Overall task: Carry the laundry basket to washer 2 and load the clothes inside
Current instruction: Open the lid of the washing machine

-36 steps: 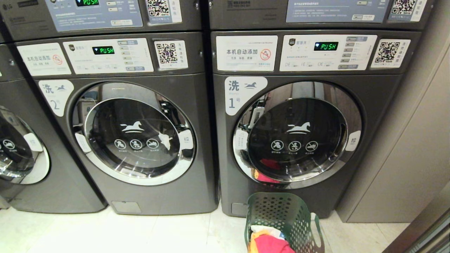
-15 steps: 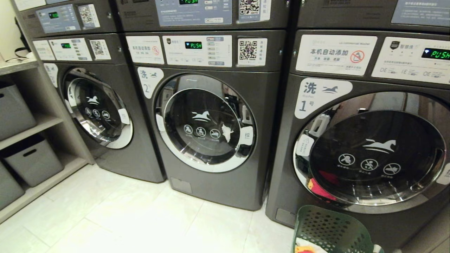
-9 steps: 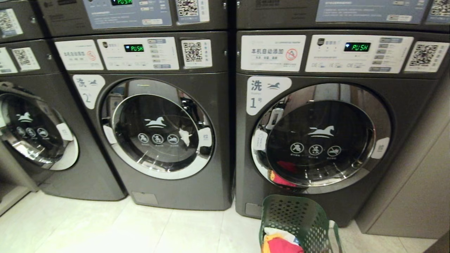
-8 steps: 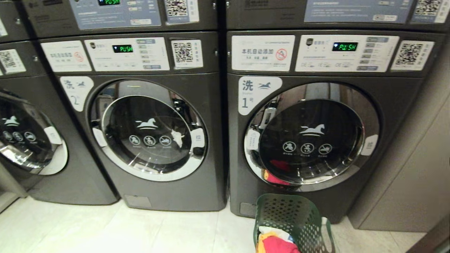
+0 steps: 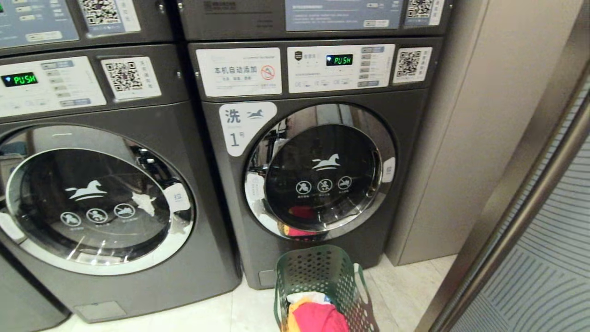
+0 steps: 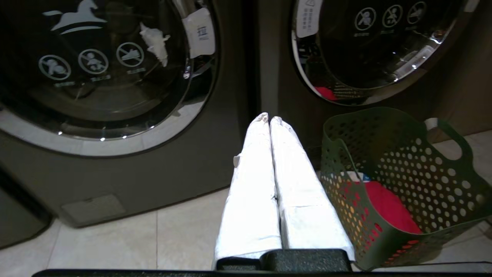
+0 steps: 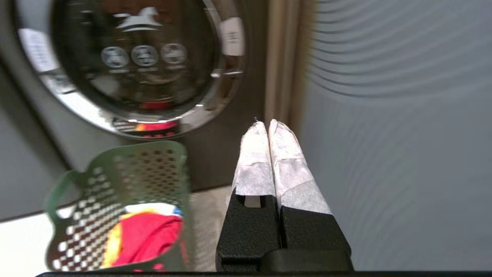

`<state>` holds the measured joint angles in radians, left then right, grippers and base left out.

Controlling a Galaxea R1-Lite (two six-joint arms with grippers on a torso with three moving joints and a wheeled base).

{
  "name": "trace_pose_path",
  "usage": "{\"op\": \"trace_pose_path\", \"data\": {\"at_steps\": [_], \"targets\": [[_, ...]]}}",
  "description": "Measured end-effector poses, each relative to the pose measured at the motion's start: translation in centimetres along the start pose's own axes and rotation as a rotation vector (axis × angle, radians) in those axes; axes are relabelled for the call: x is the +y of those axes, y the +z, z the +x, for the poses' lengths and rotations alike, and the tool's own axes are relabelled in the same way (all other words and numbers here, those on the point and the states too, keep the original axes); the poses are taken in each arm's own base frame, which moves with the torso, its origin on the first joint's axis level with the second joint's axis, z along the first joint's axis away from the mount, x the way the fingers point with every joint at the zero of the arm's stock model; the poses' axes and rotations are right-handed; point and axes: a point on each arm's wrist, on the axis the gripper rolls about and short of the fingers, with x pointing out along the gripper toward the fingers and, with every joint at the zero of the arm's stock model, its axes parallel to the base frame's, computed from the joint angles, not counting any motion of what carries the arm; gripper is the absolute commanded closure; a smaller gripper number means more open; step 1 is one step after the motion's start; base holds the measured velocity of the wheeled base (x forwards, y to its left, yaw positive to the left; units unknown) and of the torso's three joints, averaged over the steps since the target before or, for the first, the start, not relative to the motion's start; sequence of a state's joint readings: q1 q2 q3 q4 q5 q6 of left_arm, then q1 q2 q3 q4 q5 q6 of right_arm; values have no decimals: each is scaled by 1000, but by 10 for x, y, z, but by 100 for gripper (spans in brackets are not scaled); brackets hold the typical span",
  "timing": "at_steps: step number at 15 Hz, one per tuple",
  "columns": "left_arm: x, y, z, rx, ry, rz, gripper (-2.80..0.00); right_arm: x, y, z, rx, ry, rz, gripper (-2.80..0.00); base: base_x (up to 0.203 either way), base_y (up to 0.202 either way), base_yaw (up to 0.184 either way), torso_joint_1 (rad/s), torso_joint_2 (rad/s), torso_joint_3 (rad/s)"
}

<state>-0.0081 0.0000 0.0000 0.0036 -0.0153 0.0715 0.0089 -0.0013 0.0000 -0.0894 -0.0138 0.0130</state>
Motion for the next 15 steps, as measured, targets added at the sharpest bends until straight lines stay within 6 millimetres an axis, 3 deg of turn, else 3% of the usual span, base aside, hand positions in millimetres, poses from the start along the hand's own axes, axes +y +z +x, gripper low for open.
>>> {"op": "trace_pose_path", "data": {"at_steps": [15], "targets": [[0,0,0,-1,-3,3,0,0,0,0,-1,0,3,0,0,1,-5,0,0,0]]}}
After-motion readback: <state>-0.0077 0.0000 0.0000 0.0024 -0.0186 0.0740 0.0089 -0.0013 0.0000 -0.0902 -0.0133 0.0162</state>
